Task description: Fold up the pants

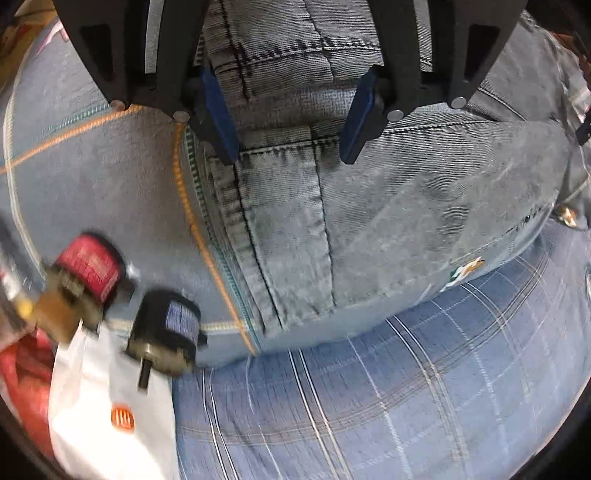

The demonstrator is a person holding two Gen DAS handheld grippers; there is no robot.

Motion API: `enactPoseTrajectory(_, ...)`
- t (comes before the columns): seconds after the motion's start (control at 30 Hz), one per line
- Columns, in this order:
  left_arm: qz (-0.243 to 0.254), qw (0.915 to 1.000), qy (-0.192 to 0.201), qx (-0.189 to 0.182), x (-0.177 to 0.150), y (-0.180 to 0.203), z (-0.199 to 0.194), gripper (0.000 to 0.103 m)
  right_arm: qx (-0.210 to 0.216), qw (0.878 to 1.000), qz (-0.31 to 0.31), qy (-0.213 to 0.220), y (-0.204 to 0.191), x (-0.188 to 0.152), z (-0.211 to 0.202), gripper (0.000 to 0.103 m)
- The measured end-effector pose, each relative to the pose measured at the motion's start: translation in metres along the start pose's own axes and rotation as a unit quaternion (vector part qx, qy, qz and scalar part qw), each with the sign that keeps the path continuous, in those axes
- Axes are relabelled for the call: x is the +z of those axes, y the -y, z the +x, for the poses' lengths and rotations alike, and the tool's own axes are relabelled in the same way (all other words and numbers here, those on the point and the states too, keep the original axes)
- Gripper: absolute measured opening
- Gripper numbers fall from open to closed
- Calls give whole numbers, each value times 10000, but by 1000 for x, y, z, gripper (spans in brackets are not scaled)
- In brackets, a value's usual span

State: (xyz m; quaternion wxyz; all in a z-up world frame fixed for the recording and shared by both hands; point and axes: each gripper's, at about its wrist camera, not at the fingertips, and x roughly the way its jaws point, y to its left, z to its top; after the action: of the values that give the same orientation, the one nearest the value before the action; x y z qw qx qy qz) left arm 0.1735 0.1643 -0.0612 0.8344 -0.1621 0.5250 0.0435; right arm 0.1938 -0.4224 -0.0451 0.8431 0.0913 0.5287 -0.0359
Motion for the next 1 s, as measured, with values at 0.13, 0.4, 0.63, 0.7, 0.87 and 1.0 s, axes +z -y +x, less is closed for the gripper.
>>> enactPoseTrajectory(0.13,125,9976,-50,679,-4,0,14,59,-16,9995,-280,154,-22,5,-20,61)
enactPoseTrajectory(0.4,232,9987,393,241,-2,16,-14,58,-96,9990,-423,-110,-30,1,19,73)
enactPoseTrajectory(0.63,457,9961,604,445,-1,34,-19,58,52,9970,-645,434,-49,6,-22,73)
enactPoseTrajectory(0.7,711,9940,662,497,-2,46,-17,58,-53,9969,-676,392,-51,9,-13,73)
enactPoseTrajectory(0.87,1237,9841,174,1261,-8,53,25,64,-497,9969,-593,-109,-41,5,24,75)
enactPoseTrajectory(1.0,893,9928,350,720,0,47,1,63,-329,9973,-617,241,-45,8,-5,75)
